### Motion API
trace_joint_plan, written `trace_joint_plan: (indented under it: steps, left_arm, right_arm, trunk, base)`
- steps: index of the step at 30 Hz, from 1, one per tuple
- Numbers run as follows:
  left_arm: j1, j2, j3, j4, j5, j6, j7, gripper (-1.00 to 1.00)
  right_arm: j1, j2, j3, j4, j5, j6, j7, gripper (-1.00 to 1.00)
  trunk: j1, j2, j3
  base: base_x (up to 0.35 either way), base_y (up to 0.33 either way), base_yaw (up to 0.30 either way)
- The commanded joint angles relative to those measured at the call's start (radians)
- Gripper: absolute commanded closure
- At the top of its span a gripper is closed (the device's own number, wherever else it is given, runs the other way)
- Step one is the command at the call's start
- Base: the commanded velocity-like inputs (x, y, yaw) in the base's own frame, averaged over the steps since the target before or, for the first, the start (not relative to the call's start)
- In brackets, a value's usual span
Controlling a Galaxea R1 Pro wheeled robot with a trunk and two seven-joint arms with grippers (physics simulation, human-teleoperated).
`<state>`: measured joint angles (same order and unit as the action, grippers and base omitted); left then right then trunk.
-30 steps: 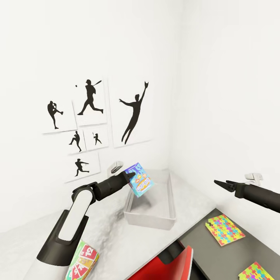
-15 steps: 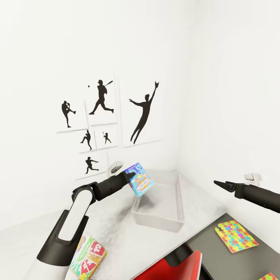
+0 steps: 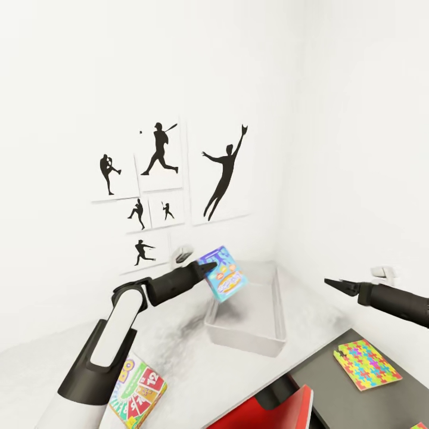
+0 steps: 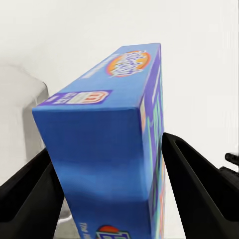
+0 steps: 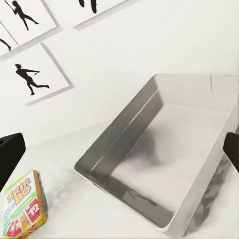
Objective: Put all the toys in the child's room - the three board games (two on the bed and one on the table), the two jigsaw puzzles on the table, and the tennis ball on the table - inside the toy box on the table in the child's room.
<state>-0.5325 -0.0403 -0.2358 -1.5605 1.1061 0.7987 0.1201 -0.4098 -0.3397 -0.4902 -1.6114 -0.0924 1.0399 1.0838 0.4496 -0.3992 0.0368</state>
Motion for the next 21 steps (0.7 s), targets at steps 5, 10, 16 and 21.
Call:
trace_joint_plan:
  steps: [5,10,16,21]
  left_arm:
    - [-0.016,0.003,-0.007,0.046,0.004,0.033,-0.131,1.0]
    - [-0.068,0.0,-0.059,0.183,0.002,0.06,-0.301,1.0]
    - [-0.136,0.003,-0.183,0.344,-0.006,0.066,-0.473,1.0]
    - [-0.157,0.009,-0.237,0.394,-0.011,0.064,-0.542,1.0]
  right_arm:
    - [-0.002,-0.007,0.057,0.016,-0.011,0.007,0.122,-1.0]
    - [-0.004,-0.009,0.151,0.056,-0.014,0.007,0.243,-1.0]
    - [-0.007,-0.006,0.265,0.078,-0.017,0.007,0.32,-1.0]
    - [-0.007,-0.001,0.299,0.084,-0.017,0.007,0.366,-1.0]
  trunk:
    - [0.0,-0.001,-0.001]
    - [0.0,-0.001,-0.001]
    - [0.0,-0.001,-0.001]
    - [0.0,-0.001,-0.001]
  base:
    - [0.0,0.0,0.007]
    - [0.0,0.0,0.003]
    - [0.0,0.0,0.0]
    - [0.0,0.0,0.0]
